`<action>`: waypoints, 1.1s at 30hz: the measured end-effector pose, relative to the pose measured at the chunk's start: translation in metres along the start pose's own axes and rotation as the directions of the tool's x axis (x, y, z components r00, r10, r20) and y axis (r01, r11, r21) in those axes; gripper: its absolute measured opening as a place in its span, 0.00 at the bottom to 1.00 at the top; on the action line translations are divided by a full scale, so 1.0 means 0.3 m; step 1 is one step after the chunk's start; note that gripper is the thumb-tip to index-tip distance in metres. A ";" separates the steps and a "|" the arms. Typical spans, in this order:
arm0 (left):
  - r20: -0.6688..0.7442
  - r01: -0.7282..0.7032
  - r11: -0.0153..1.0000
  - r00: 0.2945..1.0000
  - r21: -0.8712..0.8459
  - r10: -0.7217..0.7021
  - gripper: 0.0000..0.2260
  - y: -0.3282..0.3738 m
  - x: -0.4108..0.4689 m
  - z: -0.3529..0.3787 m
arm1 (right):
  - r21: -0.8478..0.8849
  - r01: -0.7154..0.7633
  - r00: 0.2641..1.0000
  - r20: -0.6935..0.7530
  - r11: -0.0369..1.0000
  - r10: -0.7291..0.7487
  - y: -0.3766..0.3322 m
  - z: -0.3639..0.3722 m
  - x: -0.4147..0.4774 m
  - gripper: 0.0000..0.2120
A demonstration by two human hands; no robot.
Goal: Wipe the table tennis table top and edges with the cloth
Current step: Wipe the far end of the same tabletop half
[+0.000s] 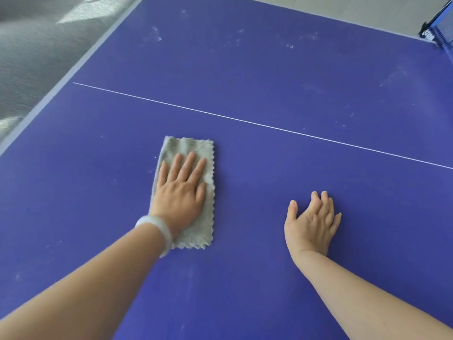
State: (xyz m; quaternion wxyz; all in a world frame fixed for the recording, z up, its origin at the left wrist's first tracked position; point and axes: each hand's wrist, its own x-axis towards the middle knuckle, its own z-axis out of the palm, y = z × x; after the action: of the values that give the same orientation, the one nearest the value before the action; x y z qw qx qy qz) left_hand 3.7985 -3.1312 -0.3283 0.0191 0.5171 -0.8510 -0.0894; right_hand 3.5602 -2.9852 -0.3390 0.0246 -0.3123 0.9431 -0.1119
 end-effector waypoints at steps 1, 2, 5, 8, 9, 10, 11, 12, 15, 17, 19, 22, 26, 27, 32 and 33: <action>-0.024 0.028 1.000 0.999 -0.008 -0.029 0.27 -0.009 -0.052 -0.001 | -0.007 0.001 1.000 0.002 1.000 -0.001 -0.003 -0.002 -0.001 0.30; -0.049 0.036 0.999 0.998 -0.011 -0.036 0.27 0.015 -0.113 0.006 | -0.014 0.001 1.000 0.005 1.000 -0.001 -0.006 -0.005 -0.001 0.30; -0.069 -0.110 0.992 0.992 -0.057 0.106 0.28 0.211 -0.302 0.070 | -0.035 -0.006 1.000 0.011 0.999 0.006 -0.007 -0.008 0.000 0.31; -0.031 -0.383 0.918 0.924 -0.100 0.382 0.29 0.383 -0.345 0.116 | -0.014 -0.006 1.000 0.006 1.000 0.006 -0.013 -0.012 0.003 0.30; -0.019 -0.443 0.891 0.896 -0.100 0.444 0.28 0.403 -0.309 0.116 | -0.005 -0.008 1.000 0.002 1.000 0.008 -0.014 -0.013 0.003 0.30; -0.004 -0.481 0.872 0.876 -0.084 0.483 0.27 0.402 -0.252 0.109 | -0.001 -0.009 1.000 0.000 1.000 0.009 -0.015 -0.012 0.002 0.29; 0.021 -0.498 0.865 0.866 -0.054 0.500 0.27 0.382 -0.183 0.094 | -0.004 -0.008 1.000 0.001 1.000 0.008 -0.014 -0.011 0.001 0.29; 0.036 -0.484 0.875 0.874 -0.011 0.484 0.27 0.346 -0.107 0.071 | -0.013 -0.005 1.000 0.003 1.000 0.005 -0.011 -0.011 0.001 0.29; 0.003 -0.185 0.982 0.983 0.048 0.185 0.26 0.151 0.091 0.016 | -0.056 -0.002 1.000 0.012 0.998 0.003 -0.009 -0.007 0.001 0.30; -0.036 0.053 0.998 0.998 -0.031 -0.054 0.26 0.021 0.117 -0.004 | -0.088 -0.003 1.000 0.021 0.996 0.005 -0.007 -0.005 0.000 0.30; -0.055 0.158 0.985 0.985 -0.070 -0.162 0.26 -0.001 0.062 0.002 | -0.098 0.000 1.000 0.025 0.995 0.002 -0.009 -0.005 0.000 0.31; -0.076 -0.069 0.997 0.995 -0.040 0.065 0.27 0.165 -0.051 0.048 | -0.080 0.000 1.000 0.005 0.997 0.001 -0.014 -0.001 0.001 0.30; 0.038 -0.469 0.883 0.882 -0.035 0.470 0.26 0.367 0.042 0.067 | -0.070 0.007 0.999 -0.043 0.998 -0.010 -0.011 0.011 -0.003 0.29; 0.061 -0.498 0.867 0.865 -0.020 0.499 0.25 0.397 0.108 0.061 | -0.075 0.006 0.999 -0.045 0.997 -0.010 -0.009 0.013 -0.004 0.29; 0.100 -0.402 0.914 0.913 0.045 0.396 0.25 0.402 0.387 0.034 | -0.090 -0.002 1.000 -0.013 0.996 0.001 -0.005 0.009 -0.005 0.30; 0.077 -0.340 0.940 0.938 0.023 0.337 0.25 0.361 0.411 0.028 | -0.094 0.001 1.000 -0.008 0.996 -0.002 -0.005 0.009 -0.005 0.30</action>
State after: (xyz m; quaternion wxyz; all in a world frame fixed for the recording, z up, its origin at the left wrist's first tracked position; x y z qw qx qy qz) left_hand 3.6451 -3.1903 -0.3254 -0.0059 0.3599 -0.9288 -0.0881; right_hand 3.5626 -2.9860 -0.3411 0.0060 -0.3133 0.9471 -0.0689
